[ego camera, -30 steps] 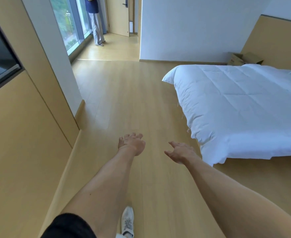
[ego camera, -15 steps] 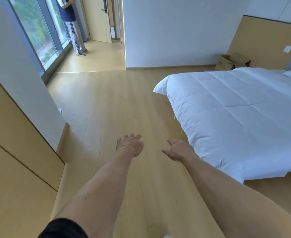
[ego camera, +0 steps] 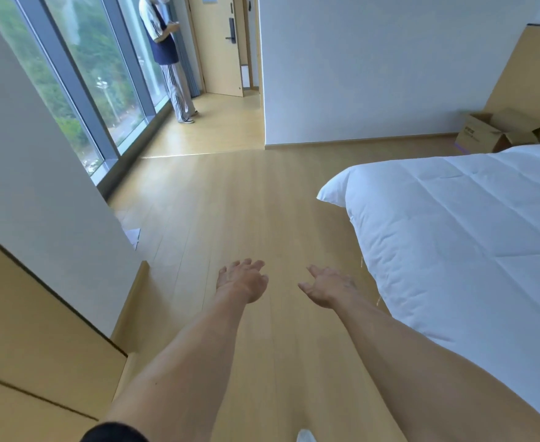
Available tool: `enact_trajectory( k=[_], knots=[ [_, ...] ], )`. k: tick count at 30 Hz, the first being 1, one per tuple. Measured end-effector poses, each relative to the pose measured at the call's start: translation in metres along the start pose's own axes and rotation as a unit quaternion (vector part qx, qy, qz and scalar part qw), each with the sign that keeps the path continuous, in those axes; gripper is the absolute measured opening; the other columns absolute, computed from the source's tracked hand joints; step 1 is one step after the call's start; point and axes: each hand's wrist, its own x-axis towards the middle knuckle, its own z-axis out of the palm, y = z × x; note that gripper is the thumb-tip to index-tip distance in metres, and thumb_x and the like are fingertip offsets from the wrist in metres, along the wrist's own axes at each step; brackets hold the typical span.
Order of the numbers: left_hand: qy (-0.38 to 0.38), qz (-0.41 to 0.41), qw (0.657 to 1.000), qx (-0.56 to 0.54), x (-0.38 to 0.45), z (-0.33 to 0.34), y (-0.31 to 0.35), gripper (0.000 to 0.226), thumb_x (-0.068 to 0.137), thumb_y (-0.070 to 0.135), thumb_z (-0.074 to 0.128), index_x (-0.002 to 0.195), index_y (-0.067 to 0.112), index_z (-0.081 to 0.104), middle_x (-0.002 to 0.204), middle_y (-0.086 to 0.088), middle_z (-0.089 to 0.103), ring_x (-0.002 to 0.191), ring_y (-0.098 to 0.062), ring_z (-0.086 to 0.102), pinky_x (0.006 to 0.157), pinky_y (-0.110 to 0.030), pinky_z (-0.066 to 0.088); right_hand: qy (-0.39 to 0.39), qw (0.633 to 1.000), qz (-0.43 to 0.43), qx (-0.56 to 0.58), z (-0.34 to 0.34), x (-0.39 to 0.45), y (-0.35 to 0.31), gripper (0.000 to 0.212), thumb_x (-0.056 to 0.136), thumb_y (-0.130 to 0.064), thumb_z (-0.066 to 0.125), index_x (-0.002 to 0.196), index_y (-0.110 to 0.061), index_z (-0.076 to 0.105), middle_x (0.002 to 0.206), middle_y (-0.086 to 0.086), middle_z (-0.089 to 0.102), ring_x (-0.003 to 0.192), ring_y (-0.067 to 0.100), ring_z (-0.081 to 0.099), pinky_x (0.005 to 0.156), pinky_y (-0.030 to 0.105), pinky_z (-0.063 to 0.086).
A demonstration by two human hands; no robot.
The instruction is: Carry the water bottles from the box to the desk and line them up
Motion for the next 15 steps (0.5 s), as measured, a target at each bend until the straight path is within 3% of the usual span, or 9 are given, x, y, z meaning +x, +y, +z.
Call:
enact_trajectory(
  k=[15],
  knots=[
    [0.005,-0.027,0.999,-0.04,0.221,-0.064,-0.017,0.053,0.105,0.044,0.031,0.156,0.032,0.029,0.163,0.004,0.029,0.149,-0.023,0.027,0.121,-0.046,0.022,-0.015,0.999,-0.029,-0.022,-0.079,0.222,-0.034,0.064,0.101,-0.058,0.033,0.158,-0.033,0.02,0.161,0.005,0.031,0.149,0.025,0.025,0.119,0.047,0.024]
  ],
)
